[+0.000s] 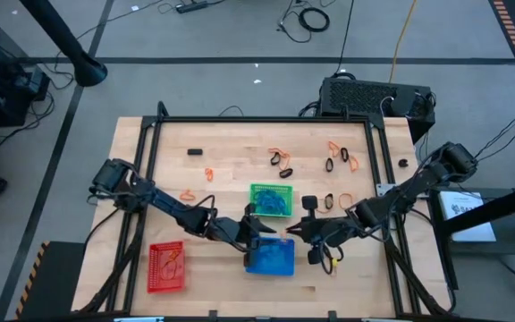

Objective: Sort rubber bands into baskets
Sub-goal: Put the orange rubberband into the red bin

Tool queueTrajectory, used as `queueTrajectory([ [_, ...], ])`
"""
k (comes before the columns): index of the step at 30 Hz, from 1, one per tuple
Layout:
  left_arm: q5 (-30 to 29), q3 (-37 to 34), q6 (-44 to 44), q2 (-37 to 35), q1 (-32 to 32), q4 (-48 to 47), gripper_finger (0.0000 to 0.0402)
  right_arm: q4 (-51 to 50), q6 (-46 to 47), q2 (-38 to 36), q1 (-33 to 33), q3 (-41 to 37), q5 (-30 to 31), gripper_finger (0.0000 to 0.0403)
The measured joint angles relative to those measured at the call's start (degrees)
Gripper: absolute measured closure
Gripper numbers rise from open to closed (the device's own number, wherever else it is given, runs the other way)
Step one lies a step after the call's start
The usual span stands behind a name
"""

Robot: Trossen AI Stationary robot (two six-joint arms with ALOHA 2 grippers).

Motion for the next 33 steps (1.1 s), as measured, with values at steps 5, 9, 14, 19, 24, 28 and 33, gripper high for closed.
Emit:
queueTrajectory([
  [5, 0.57, 0.00, 0.11, 0.00, 0.66, 1.19, 0.0274, -0.03, 0.85, 0.00, -0.50, 0.00, 0.86, 0.0402],
  [9, 1.52, 0.00, 1.62, -0.02, 1.12, 2.91, 0.0274, -0.03, 1.33, 0.00, -0.87, -0.02, 0.87, 0.0402],
  [14, 3.32, 0.00, 2.28, -0.02, 1.54, 3.09, 0.0274, -0.02, 1.43, 0.02, -1.10, -0.02, 0.88, 0.0402],
  [19, 3.30, 0.00, 2.69, -0.02, 2.23, 5.41, 0.0274, 0.04, 1.43, 0.02, -1.18, -0.02, 0.94, 0.0402],
  [24, 3.31, 0.00, 2.71, -0.02, 2.87, 7.77, 0.0274, 0.38, 1.76, 0.02, -1.88, -0.02, 2.84, 0.0402],
  [28, 4.38, 0.00, 2.69, -0.02, 3.07, 7.64, 0.0274, 0.48, 3.20, 0.02, -2.26, -0.02, 6.79, 0.0402],
  [33, 4.50, 0.00, 2.69, -0.02, 3.09, 7.61, 0.0274, 0.48, 3.25, 0.02, -2.50, -0.04, 6.83, 0.0402],
])
